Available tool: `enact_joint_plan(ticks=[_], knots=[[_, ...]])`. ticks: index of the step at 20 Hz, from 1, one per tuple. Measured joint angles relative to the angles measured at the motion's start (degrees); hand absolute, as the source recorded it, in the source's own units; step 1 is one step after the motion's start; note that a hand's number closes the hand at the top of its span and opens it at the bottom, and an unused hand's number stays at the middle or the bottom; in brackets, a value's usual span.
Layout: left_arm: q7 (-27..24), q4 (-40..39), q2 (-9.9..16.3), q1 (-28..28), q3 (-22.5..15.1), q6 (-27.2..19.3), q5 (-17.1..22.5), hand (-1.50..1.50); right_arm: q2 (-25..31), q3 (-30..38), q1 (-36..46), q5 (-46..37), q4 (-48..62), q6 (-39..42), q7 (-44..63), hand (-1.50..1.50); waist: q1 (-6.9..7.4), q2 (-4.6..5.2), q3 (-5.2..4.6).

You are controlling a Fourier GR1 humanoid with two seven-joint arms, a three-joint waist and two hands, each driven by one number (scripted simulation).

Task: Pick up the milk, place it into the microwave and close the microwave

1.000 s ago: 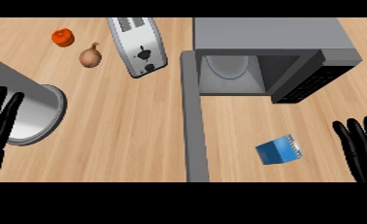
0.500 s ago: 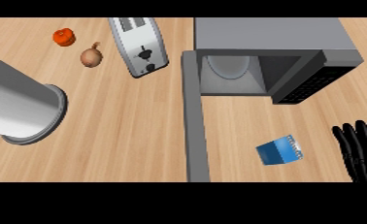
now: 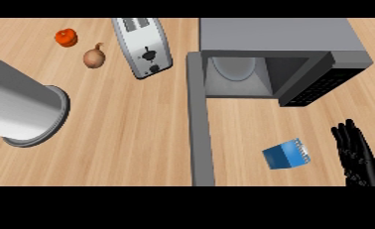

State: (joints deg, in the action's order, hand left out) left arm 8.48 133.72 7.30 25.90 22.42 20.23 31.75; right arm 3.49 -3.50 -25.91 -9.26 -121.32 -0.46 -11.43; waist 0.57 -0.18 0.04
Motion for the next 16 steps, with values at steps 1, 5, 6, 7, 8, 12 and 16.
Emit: enact_joint_plan(ticks=[1,5,6,7,8,12,16], knots=[[-0.9,-0.15,-0.22,1.04,0.72,1.32,0.37,-1.5,-0.02,0.95,0.42,0.11,2.08,-0.25,-1.1,-1.5,0.13,-0.02,0.0],[-1.39,-0.38,-0.47,2.02,2.06,2.85,1.74,-1.5,0.67,4.34,1.9,0.64,11.82,-0.09,-6.74,-1.5,0.2,0.02,0.01],[-1.59,-0.32,-0.78,2.61,2.29,3.26,1.99,-1.5,0.66,4.86,1.66,0.72,14.03,-0.05,-8.63,-1.5,0.21,0.01,0.02],[-1.5,-0.24,-0.72,3.2,2.71,3.69,2.45,-1.5,0.37,5.07,1.89,0.32,15.99,-0.48,-9.77,-1.5,0.25,0.01,0.02],[-1.24,-0.34,-0.41,3.72,3.35,4.09,3.2,-1.5,0.33,5.27,2.25,-0.12,18.07,-0.7,-10.7,-1.5,0.3,0.01,0.02],[-1.72,-0.76,-0.2,4.78,5.47,5.66,5.62,-1.5,0.95,7.51,5.3,-0.48,27.48,-1.05,-15.92,-1.5,0.38,0.03,0.02],[-1.92,-1.17,0.43,5.75,7.56,7.23,8.36,-1.5,1.97,9.51,7.75,-1.33,36.95,-1.47,-22.26,-1.5,0.44,0.04,0.03]])
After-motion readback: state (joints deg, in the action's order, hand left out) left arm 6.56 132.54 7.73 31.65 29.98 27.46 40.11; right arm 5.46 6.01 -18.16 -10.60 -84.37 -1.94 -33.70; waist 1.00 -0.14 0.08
